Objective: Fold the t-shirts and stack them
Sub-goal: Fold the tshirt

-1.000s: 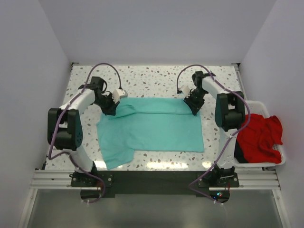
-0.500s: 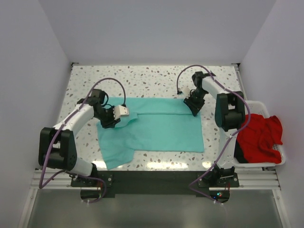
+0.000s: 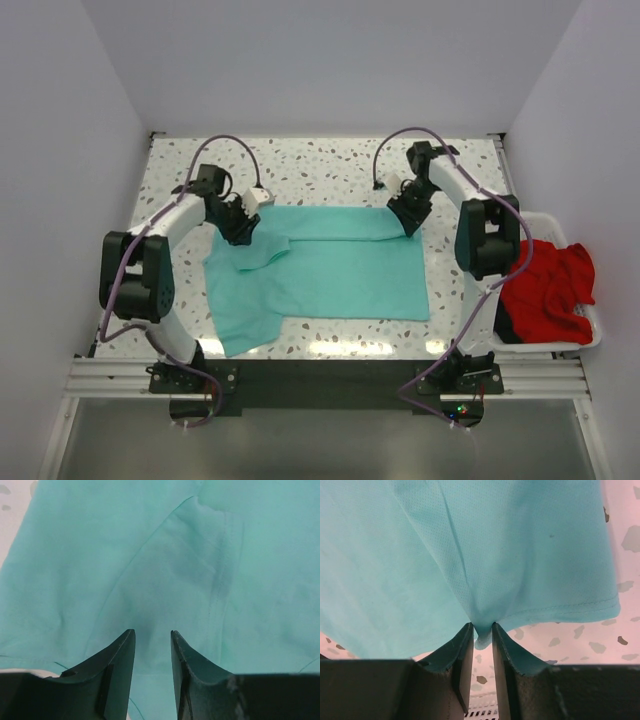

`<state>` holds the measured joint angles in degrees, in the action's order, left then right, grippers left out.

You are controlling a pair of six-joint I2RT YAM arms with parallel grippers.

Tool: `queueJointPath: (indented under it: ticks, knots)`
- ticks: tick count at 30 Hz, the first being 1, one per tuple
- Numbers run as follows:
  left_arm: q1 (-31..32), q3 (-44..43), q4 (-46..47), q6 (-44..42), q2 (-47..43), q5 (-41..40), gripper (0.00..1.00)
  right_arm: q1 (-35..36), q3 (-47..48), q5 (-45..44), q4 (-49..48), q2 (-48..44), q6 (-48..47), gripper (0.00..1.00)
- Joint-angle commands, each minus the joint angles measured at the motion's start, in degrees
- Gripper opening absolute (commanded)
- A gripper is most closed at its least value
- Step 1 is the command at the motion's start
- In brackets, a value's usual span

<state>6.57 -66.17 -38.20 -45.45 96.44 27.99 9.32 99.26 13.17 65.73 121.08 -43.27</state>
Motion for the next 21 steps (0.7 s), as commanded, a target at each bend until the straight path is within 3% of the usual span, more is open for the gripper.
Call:
queueJointPath:
  ticks: [1,10,17,21]
  knots:
    - [-1.1,-2.7,2.7,7.5,3.1,-1.9,0.40,0.3,1.0,1.4,0.1,-1.7,0.2,0.27]
    - [-3.0,-0.8,3.4,9.9,7.4,-3.6,0.40,1.6,-9.1,-6.8,-6.5,-5.0,-3.5,0.25]
    - [-4.5,-0.3,1.7,10.4,9.6,-6.4,0.38,1.8,-8.1,-9.4,-4.9,-4.8,-5.1,0.20]
    - [-6.6,-1.8,0.9,10.1,8.2,-4.4,0.37,1.2,-2.3,-5.8,-1.1,-5.5,-4.1,0.26]
